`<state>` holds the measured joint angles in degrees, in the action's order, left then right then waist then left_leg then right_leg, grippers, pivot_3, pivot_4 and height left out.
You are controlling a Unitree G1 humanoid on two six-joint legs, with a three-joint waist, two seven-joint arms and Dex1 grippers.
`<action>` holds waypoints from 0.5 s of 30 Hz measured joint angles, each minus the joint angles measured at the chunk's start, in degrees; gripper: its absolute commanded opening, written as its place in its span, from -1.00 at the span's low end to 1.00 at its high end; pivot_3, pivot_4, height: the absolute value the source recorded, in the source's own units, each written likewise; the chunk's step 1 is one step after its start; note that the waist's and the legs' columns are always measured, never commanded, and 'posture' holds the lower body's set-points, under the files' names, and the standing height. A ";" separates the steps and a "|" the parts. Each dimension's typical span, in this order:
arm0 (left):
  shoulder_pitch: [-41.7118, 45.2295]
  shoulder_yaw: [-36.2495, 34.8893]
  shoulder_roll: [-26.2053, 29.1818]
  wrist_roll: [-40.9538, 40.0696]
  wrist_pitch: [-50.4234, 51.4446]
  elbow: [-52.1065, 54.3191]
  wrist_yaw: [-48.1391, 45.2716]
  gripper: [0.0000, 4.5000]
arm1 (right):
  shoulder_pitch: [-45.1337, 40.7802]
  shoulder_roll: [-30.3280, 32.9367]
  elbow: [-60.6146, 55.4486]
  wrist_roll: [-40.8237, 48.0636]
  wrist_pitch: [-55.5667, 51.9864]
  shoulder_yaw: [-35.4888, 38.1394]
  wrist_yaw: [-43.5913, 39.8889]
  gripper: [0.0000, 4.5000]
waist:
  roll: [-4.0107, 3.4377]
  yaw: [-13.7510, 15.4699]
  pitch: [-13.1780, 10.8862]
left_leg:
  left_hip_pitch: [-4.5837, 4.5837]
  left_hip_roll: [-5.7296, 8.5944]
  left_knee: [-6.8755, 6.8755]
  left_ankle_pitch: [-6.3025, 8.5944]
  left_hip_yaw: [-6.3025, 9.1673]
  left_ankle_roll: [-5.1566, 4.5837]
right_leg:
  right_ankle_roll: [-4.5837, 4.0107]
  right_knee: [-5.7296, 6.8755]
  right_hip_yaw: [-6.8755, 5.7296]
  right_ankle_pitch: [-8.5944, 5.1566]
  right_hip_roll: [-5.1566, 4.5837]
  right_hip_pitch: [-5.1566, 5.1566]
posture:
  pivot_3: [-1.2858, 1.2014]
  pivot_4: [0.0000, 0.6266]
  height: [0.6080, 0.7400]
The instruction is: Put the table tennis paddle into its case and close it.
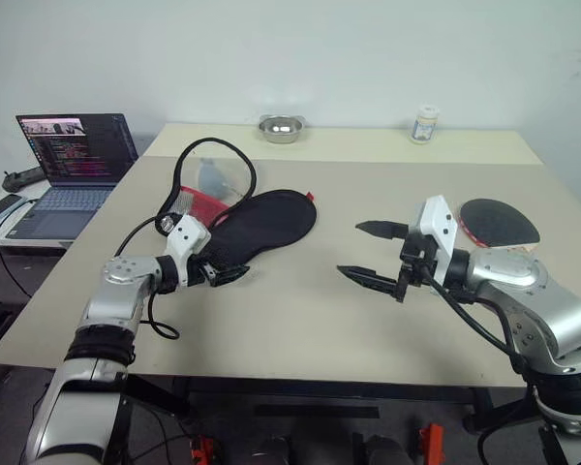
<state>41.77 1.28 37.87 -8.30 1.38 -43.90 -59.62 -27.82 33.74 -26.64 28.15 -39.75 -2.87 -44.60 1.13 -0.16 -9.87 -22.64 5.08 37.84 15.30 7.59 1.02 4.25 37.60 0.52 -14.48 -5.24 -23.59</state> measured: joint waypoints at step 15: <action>8.20 3.49 -0.86 8.71 -13.70 -20.22 -3.34 0.92 | 0.08 0.04 -0.01 -0.30 0.99 -0.37 1.24 0.99 | 0.03 -0.57 -0.01 | -0.13 0.02 0.06 0.01 -0.06 -0.05 | 0.00 0.26 0.05 0.00 0.00 -0.23 | 0.03 -0.52 1.00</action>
<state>49.97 4.78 37.00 0.42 -12.33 -64.12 -62.96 -27.74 33.78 -26.65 27.84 -38.76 -3.25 -43.35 1.16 -0.73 -9.89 -22.77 5.10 37.91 15.31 7.53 0.97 4.25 37.86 0.57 -14.48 -5.25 -23.82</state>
